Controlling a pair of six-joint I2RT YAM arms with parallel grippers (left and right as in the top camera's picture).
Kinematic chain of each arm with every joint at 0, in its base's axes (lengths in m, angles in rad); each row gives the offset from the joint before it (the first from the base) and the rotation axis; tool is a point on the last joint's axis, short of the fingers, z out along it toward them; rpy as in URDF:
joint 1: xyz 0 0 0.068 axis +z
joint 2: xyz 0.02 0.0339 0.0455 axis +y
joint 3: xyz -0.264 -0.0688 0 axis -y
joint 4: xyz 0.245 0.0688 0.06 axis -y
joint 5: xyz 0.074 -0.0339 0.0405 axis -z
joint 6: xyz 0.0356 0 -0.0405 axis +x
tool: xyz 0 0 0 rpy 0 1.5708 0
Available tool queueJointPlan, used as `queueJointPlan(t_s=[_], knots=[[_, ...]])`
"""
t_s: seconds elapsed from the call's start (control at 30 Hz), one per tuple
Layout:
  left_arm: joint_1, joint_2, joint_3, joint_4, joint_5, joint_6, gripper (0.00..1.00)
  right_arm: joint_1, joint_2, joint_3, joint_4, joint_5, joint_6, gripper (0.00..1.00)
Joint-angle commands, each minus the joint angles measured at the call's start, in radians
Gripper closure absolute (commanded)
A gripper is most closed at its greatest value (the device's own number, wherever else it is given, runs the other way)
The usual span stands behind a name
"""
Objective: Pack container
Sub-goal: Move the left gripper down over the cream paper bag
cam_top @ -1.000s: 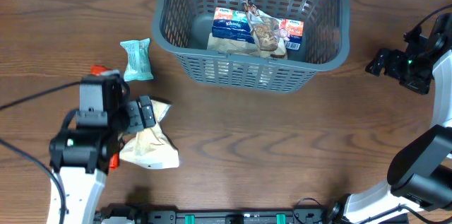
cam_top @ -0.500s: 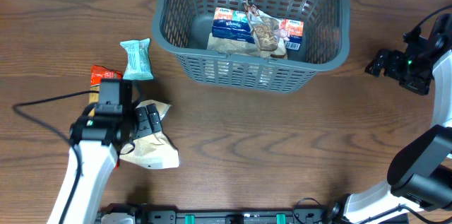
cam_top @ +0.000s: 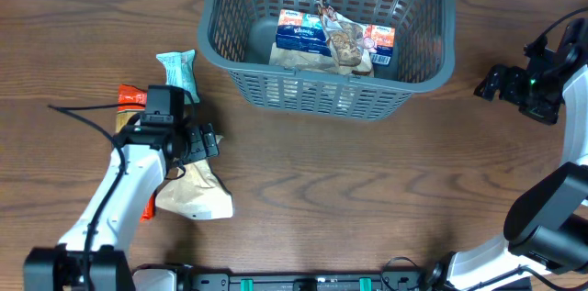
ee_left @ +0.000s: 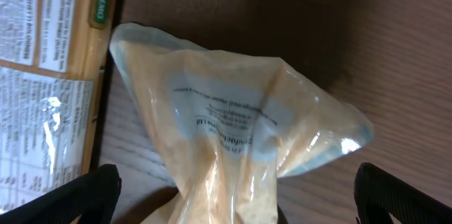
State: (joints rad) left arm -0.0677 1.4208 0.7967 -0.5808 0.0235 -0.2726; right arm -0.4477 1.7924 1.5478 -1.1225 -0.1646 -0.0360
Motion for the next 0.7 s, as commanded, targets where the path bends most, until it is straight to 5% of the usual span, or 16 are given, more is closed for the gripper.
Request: queueJointPlan(t_s=[0.0,0.67], knots=[[-0.003,0.041,0.001,0.000,0.002,0.021,0.01,-0.002,0.003,-0.005,-0.005,-0.009,0.005,0.01],[-0.003,0.148,0.000,0.014,0.002,0.024,0.00,-0.002,0.003,-0.005,-0.019,-0.009,0.005,0.01]])
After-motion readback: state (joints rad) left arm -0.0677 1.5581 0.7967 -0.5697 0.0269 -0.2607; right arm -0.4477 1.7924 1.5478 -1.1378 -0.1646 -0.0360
